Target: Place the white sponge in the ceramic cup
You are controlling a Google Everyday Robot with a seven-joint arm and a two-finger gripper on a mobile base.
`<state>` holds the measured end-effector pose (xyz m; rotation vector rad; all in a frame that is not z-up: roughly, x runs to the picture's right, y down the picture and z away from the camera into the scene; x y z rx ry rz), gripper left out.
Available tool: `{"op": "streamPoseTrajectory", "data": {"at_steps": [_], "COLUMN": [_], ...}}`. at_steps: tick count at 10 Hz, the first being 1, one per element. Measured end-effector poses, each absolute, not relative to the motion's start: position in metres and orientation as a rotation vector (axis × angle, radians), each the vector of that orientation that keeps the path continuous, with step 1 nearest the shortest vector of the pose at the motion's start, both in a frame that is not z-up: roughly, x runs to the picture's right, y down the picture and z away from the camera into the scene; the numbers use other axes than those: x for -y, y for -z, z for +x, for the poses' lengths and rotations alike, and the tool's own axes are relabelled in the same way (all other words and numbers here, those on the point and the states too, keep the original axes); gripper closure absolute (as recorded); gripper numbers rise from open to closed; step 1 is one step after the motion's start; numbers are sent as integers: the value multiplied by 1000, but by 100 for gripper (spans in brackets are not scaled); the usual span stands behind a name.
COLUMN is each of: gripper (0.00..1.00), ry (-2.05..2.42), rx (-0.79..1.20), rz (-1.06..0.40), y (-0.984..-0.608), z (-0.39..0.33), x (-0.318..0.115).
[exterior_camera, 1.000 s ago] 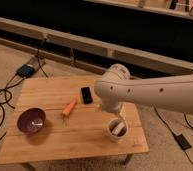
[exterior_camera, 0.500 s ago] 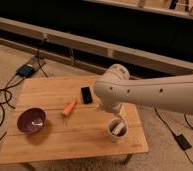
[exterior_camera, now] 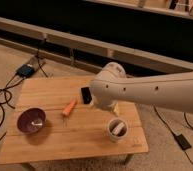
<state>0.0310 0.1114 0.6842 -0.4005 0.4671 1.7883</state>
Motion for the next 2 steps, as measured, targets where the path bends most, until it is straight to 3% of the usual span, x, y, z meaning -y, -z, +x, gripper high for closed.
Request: {"op": "streamPoseTrajectory", "data": {"at_steps": [2], "gripper": [22], "ry": [-1790], "rx": [-468], "rz": [-399], "y": [-684], "z": [32], "x": [-111]}}
